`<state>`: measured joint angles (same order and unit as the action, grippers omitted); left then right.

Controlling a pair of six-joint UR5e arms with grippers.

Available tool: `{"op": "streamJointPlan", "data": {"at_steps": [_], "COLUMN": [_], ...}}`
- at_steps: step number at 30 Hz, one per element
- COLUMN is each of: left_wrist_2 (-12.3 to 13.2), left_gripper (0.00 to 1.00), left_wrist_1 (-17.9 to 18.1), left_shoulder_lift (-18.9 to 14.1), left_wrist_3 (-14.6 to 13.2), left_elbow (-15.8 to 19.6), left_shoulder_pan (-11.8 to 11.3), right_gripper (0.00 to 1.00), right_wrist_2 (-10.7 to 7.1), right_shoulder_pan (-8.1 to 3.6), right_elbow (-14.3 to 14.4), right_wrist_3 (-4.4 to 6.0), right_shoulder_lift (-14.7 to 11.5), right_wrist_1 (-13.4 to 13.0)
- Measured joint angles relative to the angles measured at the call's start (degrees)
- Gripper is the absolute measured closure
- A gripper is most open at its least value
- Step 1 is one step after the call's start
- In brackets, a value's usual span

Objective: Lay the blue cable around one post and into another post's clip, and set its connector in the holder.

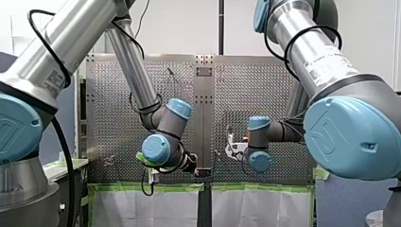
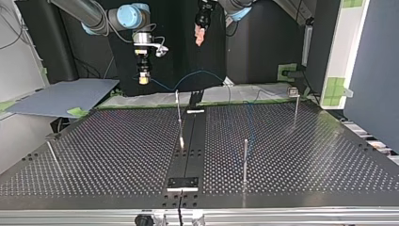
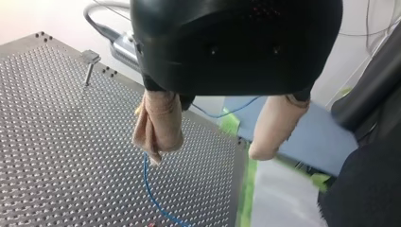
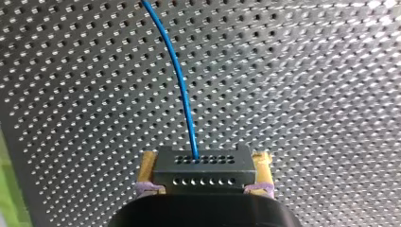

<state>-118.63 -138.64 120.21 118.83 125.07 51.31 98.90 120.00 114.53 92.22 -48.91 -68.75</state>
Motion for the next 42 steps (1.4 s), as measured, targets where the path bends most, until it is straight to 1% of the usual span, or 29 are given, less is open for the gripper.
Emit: {"op": "streamJointPlan", "data": {"at_steps": [5,7,11,16,24,28,30,32,35,39,42], "left_wrist_2": [-1.9,-2.7,-3.5,-3.7,-2.9,-2.5,-2.2,-1.6,-0.1,2.0,2.9], "left_gripper": [0.00,0.00,0.00,0.00,0.00,0.00,0.00,0.00,0.00,0.00,0.00], "left_wrist_1": [2.9,4.0,6.4,9.1,13.9,16.1,17.2,18.3,19.9,22.1,23.7], "left_shoulder_lift": [2.8,3.4,3.9,4.0,4.1,4.1,4.2,4.7,6.0,8.2,9.7], "left_wrist_3": [-2.9,-3.2,-2.2,-1.4,2.8,5.0,6.1,7.2,8.8,11.0,12.5], "left_elbow": [-2.6,-3.1,-3.3,-3.4,-3.4,-3.2,-3.0,-2.8,-3.0,-3.2,-3.4], "left_shoulder_pan": [-0.9,-1.4,-2.1,-2.5,-4.1,-4.6,-4.9,-5.1,-5.5,-6.0,-6.2], "right_gripper": [0.88,0.88,0.88,0.88,0.88,0.88,0.88,0.88,0.88,0.88,0.88], "right_wrist_2": [-0.01,0.02,0.16,0.24,0.31,0.27,0.09,-0.36,-1.72,-4.01,-4.98], "right_shoulder_pan": [0.09,0.14,0.17,0.25,1.13,1.58,1.69,1.74,1.82,1.83,1.85], "right_elbow": [0.5,0.7,1.7,2.9,3.3,4.4,5.4,6.5,7.4,7.8,7.8], "right_wrist_3": [0.24,0.23,0.34,0.48,-0.01,0.17,0.73,1.62,2.52,3.15,3.40], "right_shoulder_lift": [-0.7,-0.8,-0.8,-0.8,-1.0,-2.2,-3.2,-4.3,-6.1,-8.7,-10.7], "right_wrist_1": [0.2,0.4,0.1,-0.3,-0.4,-1.5,-2.3,-2.6,-2.0,-1.2,-0.9]}}
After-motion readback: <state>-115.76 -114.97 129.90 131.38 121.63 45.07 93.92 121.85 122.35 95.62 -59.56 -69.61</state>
